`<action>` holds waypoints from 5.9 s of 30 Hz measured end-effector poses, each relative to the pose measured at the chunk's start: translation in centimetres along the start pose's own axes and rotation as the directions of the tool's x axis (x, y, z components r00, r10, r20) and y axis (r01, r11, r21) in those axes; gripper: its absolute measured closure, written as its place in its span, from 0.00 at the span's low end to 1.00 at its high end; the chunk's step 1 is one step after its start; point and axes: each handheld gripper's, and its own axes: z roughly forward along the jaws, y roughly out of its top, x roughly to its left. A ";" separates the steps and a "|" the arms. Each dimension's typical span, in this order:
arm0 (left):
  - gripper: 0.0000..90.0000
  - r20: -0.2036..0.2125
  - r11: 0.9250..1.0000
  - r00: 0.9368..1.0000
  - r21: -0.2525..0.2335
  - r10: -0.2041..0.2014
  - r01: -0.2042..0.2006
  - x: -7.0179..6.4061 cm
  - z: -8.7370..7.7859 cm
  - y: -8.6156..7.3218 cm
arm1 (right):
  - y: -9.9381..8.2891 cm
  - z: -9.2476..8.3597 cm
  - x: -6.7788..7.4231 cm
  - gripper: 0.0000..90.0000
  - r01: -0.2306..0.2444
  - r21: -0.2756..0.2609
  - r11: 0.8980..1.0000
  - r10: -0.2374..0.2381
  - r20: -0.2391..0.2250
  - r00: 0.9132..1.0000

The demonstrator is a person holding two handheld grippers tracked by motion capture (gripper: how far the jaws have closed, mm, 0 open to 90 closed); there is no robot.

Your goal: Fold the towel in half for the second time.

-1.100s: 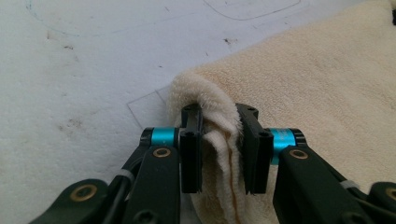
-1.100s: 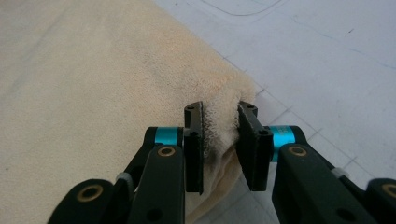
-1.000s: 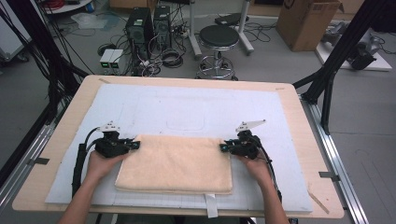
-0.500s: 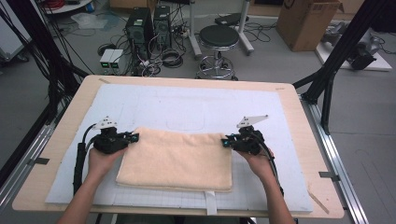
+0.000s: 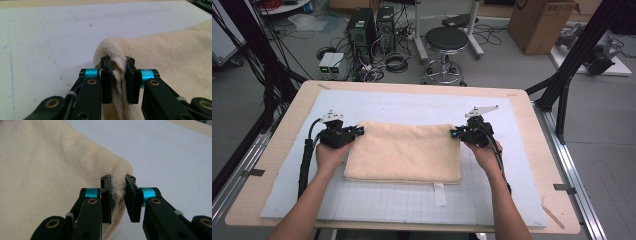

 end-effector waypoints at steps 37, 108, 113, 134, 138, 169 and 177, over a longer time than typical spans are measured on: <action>0.70 0.033 0.991 0.996 0.100 0.085 -0.088 0.0 1.8 -1.0 | -0.5 4.4 -1.3 0.78 -0.070 0.060 0.996 0.067 0.055 0.996; 0.36 0.157 0.981 0.969 -0.026 0.193 -0.191 -2.3 -5.8 -3.0 | -3.7 -2.3 3.0 0.17 -0.064 -0.115 0.991 0.060 -0.036 0.998; 0.34 0.156 0.980 0.968 -0.019 0.197 -0.197 -2.4 -6.0 -3.3 | -4.7 -2.8 3.3 0.17 -0.062 -0.124 0.990 0.060 -0.020 0.998; 0.33 0.138 0.979 0.969 -0.026 0.205 -0.203 -2.9 -8.9 -6.0 | -7.9 -5.1 4.1 0.14 -0.066 -0.137 0.988 0.068 0.009 0.998; 0.33 0.135 0.979 0.970 -0.035 0.204 -0.202 -2.8 -9.2 -6.3 | -8.4 -5.4 4.2 0.13 -0.070 -0.133 0.989 0.072 0.013 0.997; 0.28 0.116 0.985 0.979 -0.041 0.169 -0.165 -2.4 -12.2 -9.1 | -12.2 -8.5 5.2 0.13 -0.080 -0.152 0.985 0.087 0.039 0.995; 0.28 0.110 0.980 0.974 -0.025 0.197 -0.195 -3.0 -12.7 -9.8 | -13.1 -9.2 5.6 0.13 -0.081 -0.145 0.986 0.089 0.048 0.995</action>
